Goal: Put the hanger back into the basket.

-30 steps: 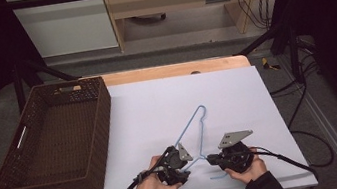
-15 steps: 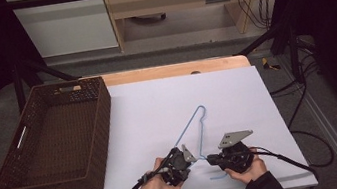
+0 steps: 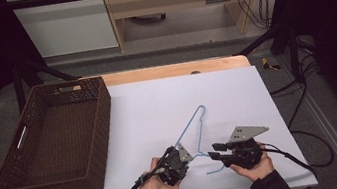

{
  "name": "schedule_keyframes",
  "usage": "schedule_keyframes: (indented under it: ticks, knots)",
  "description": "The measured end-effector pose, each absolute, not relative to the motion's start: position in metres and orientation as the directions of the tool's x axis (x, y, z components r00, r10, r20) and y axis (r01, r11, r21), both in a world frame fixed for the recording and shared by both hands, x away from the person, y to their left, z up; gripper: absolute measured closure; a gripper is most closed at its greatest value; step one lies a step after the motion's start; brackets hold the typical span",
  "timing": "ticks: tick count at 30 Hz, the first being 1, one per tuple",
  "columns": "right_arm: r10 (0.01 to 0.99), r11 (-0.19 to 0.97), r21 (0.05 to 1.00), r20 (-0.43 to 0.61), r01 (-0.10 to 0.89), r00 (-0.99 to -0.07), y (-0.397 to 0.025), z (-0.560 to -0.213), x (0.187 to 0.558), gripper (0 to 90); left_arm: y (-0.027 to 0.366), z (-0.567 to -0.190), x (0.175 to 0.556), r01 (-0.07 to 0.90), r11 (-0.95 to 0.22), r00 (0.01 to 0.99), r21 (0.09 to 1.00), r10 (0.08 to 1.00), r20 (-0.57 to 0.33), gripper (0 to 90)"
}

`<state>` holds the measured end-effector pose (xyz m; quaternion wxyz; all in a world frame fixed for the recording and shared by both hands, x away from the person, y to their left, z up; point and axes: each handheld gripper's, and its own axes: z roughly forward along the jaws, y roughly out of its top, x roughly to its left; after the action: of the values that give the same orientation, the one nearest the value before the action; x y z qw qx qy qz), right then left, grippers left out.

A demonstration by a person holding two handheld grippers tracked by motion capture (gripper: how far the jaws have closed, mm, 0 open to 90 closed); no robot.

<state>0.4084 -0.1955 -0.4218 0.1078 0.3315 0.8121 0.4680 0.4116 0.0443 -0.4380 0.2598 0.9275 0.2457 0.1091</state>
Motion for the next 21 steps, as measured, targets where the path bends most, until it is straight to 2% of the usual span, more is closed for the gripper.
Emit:
schedule_keyframes:
  ticks: [3,7,13,21]
  knots:
    - [0.676,0.289,0.871,0.109,0.398,-0.729,-0.207,-0.413,0.407,48.2,0.046,-0.436,0.412,0.399,-0.744,0.856,0.536,0.511,0.072,87.3]
    - [0.712,0.176,0.906,0.153,0.385,-0.686,-0.227,-0.405,0.409,37.0,0.047,-0.436,0.412,0.394,-0.745,0.857,0.538,0.51,0.078,87.3]
    - [0.759,0.12,0.921,0.156,0.371,-0.632,-0.243,-0.407,0.413,24.3,0.053,-0.43,0.412,0.389,-0.744,0.855,0.544,0.512,0.089,87.4]
    - [0.793,0.112,0.911,0.159,0.398,-0.588,-0.253,-0.414,0.418,19.9,0.062,-0.419,0.411,0.381,-0.707,0.842,0.596,0.531,0.092,87.5]
